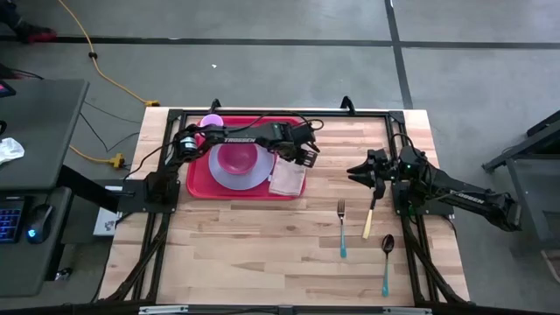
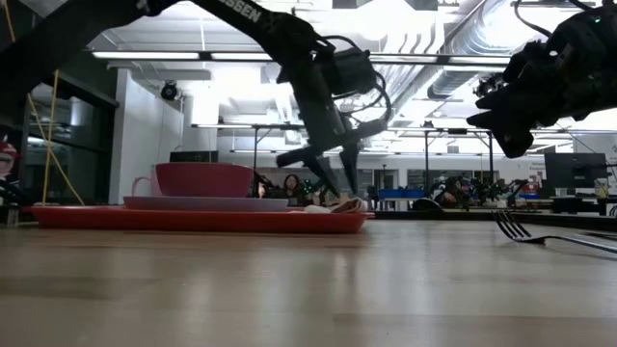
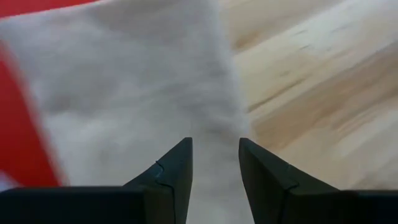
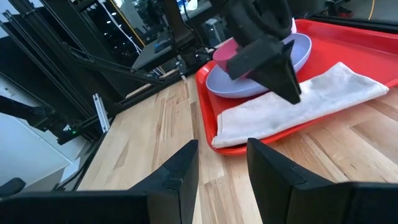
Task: Set up tray
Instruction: Put the brown napkin beside the blue plate on the red tray
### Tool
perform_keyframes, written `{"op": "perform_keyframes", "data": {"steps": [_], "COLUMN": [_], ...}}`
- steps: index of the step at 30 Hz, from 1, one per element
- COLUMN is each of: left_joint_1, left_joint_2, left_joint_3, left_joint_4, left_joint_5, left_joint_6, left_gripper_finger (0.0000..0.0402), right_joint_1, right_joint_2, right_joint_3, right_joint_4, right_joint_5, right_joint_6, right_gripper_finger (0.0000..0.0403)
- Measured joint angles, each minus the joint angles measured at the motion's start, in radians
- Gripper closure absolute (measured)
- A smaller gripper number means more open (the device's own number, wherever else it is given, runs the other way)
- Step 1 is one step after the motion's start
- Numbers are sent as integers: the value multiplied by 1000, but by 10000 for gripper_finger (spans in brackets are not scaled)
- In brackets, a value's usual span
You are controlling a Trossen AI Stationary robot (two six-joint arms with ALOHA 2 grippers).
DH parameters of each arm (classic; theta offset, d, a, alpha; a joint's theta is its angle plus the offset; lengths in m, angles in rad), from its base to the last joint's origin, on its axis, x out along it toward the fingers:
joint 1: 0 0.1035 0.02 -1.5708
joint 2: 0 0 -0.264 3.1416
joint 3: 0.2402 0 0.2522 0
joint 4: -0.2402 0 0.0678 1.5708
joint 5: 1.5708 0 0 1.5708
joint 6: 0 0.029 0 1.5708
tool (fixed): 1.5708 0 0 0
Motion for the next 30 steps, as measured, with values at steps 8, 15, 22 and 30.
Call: {"op": "perform_keyframes", "data": {"steps": [8, 15, 22, 30], "left_joint_1": [17, 25, 37, 43], "left_joint_2": [11, 39, 66, 68], "left_joint_3": [-26, -36, -34, -34], "left_joint_4": [4, 21, -4, -12], "left_joint_5": [-1, -6, -5, -53], "left_joint_6": [23, 24, 23, -27], "left_gripper_finger": [245, 247, 256, 275], "right_joint_1": [0, 0, 0, 0], "right_joint_2": [-1, -1, -1, -1], "right_joint_3": [0, 0, 0, 0], "right_joint_4": [-9, -9, -11, -17], "right_joint_5": [3, 3, 3, 3], "right_joint_6": [0, 0, 0, 0], "right_gripper_finger": [289, 289, 289, 289]}}
